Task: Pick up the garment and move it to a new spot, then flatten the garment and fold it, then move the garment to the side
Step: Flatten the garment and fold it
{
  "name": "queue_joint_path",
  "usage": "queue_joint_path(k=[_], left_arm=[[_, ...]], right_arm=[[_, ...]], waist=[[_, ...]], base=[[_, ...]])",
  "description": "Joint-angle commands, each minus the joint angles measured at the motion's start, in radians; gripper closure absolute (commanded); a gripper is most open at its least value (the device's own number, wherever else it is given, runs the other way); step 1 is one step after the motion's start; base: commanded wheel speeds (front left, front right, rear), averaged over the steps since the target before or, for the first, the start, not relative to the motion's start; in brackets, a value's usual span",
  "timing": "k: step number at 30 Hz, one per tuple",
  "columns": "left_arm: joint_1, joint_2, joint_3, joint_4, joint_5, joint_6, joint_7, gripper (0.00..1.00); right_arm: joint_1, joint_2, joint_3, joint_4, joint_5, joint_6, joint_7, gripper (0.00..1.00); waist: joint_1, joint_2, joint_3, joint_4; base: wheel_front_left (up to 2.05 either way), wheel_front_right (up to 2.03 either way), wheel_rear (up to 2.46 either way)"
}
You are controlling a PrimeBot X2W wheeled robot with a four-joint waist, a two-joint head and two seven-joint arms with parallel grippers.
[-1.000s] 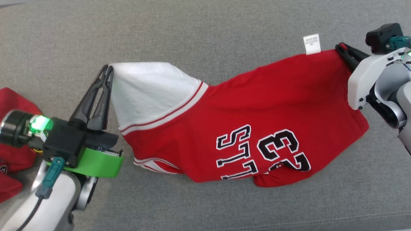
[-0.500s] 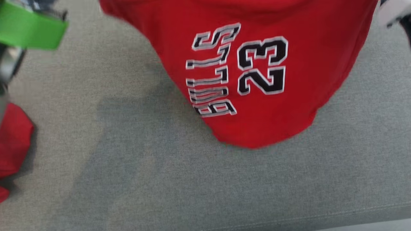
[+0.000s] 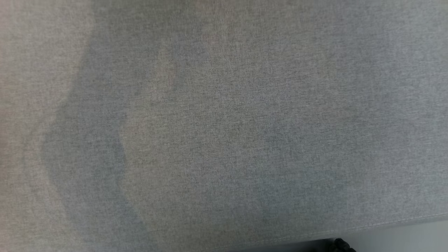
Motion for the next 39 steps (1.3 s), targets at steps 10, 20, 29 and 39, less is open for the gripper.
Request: queue_joint_path(k=[10,20,29,39], left_arm=[[0.381,0.033,0.111,-0.413,-0.055,-0.015,-0.004,1.00],[1.084,0.022,0.166,-0.621,-0.164,-0.068,-0.005,1.00],[1.554,-0.008,0.215,-0.712,-0.190,-0.073,-0.005,1.00],[1.873,-0.016,0.213,-0.834,-0.182,-0.071,-0.005,1.00]], right_arm=[[0.239,-0.072,-0.003,-0.221,0.031,0.000,-0.010,1.00],[0.815,-0.061,-0.227,-0.508,0.118,0.000,-0.010,1.00],[1.256,0.014,-0.355,-0.668,0.105,0.000,-0.010,1.00],[1.544,0.041,-0.440,-0.725,0.094,0.000,-0.010,1.00]], waist=[[-0.0001,0.0000,0.137,0.054],[-0.0001,0.0000,-0.088,0.088],[-0.0001,0.0000,-0.265,0.064],[-0.0001,0.0000,-0.336,0.059]], base=[[0.00,0.00,0.00],[0.00,0.00,0.00],[0.00,0.00,0.00],[0.00,0.00,0.00]])
